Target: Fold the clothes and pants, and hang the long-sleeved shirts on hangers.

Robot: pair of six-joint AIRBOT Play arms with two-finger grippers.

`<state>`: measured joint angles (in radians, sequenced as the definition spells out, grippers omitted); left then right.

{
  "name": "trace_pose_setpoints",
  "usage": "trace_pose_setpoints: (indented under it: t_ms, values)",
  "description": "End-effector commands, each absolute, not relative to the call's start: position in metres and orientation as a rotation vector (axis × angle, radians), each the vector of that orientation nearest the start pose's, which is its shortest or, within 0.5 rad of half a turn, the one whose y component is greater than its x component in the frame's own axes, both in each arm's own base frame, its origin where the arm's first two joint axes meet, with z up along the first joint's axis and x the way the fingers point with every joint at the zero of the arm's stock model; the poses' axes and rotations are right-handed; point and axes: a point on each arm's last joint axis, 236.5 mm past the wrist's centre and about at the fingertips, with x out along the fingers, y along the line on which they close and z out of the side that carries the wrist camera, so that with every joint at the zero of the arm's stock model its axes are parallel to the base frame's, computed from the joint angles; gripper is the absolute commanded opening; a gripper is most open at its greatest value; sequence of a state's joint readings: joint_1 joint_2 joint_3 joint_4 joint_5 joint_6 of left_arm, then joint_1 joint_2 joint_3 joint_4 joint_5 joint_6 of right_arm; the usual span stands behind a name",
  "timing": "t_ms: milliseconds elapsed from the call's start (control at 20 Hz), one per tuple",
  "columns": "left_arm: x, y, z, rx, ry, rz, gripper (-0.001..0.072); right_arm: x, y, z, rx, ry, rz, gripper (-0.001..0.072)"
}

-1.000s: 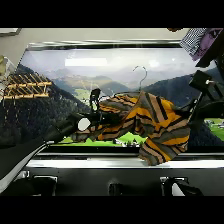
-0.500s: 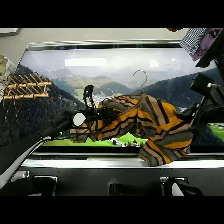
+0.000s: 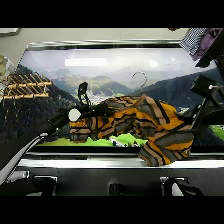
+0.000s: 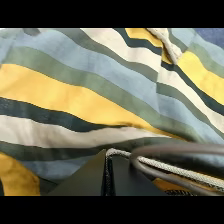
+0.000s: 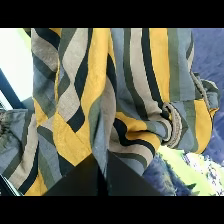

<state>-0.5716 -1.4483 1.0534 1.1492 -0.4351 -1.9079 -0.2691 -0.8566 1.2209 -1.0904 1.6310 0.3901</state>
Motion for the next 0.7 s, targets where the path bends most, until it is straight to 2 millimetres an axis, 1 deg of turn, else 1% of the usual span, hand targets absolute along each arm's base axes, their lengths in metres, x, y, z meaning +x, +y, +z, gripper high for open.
trace_pose_setpoints:
  t_ms: [0,200,300,350,450,550,650]
  values:
    - [0.404,-0.299,-0.019,-0.468,0.997,-0.380,0.0023,0.263,0.040,0.158,-0.592,0.889,0.833,0.0015]
    - [0.406,-0.296,-0.018,-0.471,0.994,-0.375,0.0023,0.263,0.040,0.158,-0.592,0.891,0.834,0.0015]
    - [0.409,-0.297,-0.014,-0.463,0.981,-0.383,0.0022,0.264,0.040,0.158,-0.593,0.888,0.831,0.0014]
    - [0.412,-0.298,-0.008,-0.447,0.964,-0.399,0.0023,0.265,0.039,0.158,-0.593,0.887,0.827,0.0014]
    - [0.422,-0.301,0.009,-0.433,0.920,-0.423,0.0022,0.269,0.036,0.156,-0.584,0.894,0.806,0.0014]
    - [0.434,-0.301,0.028,-0.432,0.880,-0.435,0.0022,0.271,0.033,0.150,-0.583,0.907,0.796,0.0014]
    - [0.440,-0.301,0.041,-0.409,0.861,-0.453,0.0023,0.274,0.029,0.145,-0.584,0.913,0.781,0.0014]
